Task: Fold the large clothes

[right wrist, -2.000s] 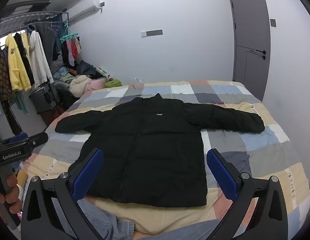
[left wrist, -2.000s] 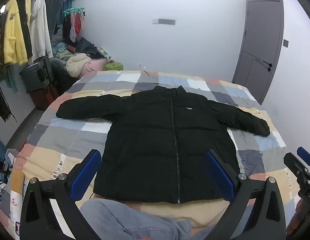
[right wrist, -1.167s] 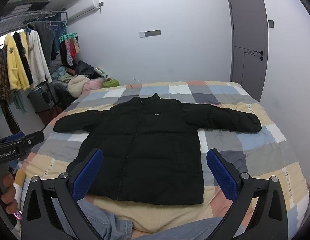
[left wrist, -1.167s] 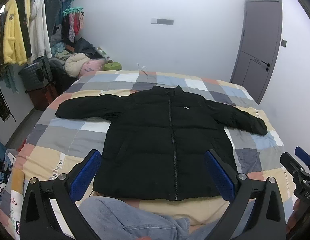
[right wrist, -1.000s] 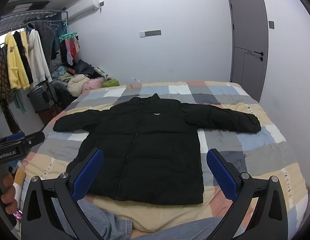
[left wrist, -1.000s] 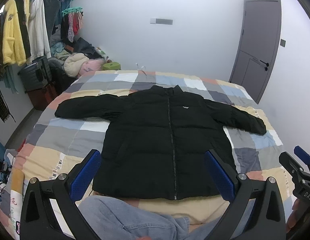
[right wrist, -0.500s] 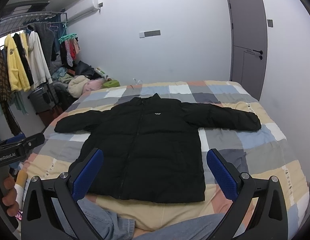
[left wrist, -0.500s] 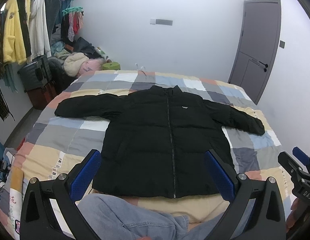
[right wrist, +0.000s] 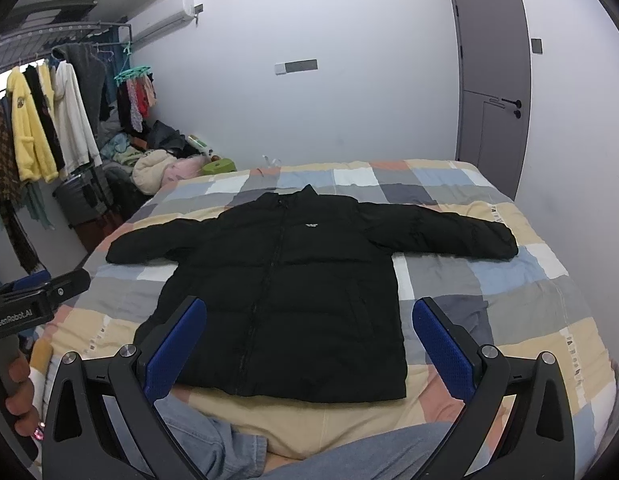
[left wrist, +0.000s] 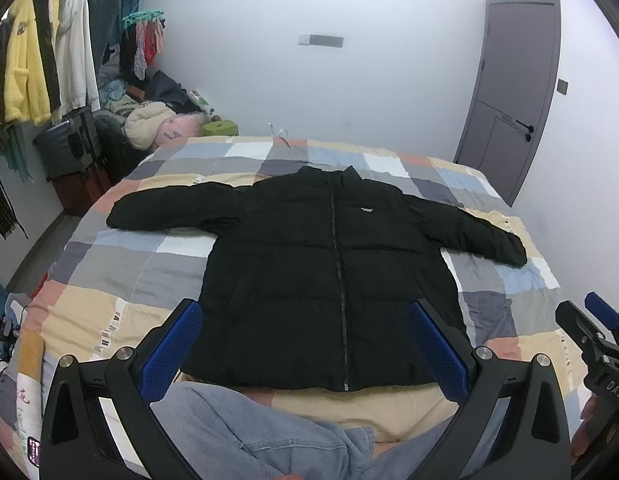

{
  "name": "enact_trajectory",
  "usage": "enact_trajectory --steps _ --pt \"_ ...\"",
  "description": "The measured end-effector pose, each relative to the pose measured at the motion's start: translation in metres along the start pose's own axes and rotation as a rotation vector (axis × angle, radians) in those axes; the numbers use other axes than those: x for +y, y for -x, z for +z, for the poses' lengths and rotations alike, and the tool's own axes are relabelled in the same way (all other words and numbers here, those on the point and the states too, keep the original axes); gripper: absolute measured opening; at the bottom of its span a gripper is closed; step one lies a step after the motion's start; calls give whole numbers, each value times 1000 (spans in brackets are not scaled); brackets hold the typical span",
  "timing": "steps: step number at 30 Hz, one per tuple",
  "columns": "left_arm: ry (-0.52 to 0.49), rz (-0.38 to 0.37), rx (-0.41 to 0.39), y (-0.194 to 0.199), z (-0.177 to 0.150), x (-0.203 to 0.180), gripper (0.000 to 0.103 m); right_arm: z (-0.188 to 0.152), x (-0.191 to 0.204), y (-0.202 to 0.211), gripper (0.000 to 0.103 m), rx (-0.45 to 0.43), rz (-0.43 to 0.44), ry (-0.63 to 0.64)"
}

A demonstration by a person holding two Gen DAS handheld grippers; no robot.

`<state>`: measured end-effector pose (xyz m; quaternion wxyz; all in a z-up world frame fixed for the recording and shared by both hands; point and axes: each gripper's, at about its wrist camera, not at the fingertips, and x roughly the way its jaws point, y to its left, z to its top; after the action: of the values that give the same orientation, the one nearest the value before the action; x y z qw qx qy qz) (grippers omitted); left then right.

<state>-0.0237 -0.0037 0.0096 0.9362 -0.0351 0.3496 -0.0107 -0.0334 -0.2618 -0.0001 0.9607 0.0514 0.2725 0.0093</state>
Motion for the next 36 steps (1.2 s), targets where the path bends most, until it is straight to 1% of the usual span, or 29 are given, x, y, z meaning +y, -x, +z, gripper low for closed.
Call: enact_trajectory --steps 10,24,36 --pt "-1 3 -4 4 2 -1 103 -3 -3 3 103 -4 5 -12" --pt "9 -9 -13 7 -9 4 103 -2 -1 8 103 -4 4 -12" --pt "10 -7 -16 11 -11 4 103 -5 -1 13 103 -12 9 -15"
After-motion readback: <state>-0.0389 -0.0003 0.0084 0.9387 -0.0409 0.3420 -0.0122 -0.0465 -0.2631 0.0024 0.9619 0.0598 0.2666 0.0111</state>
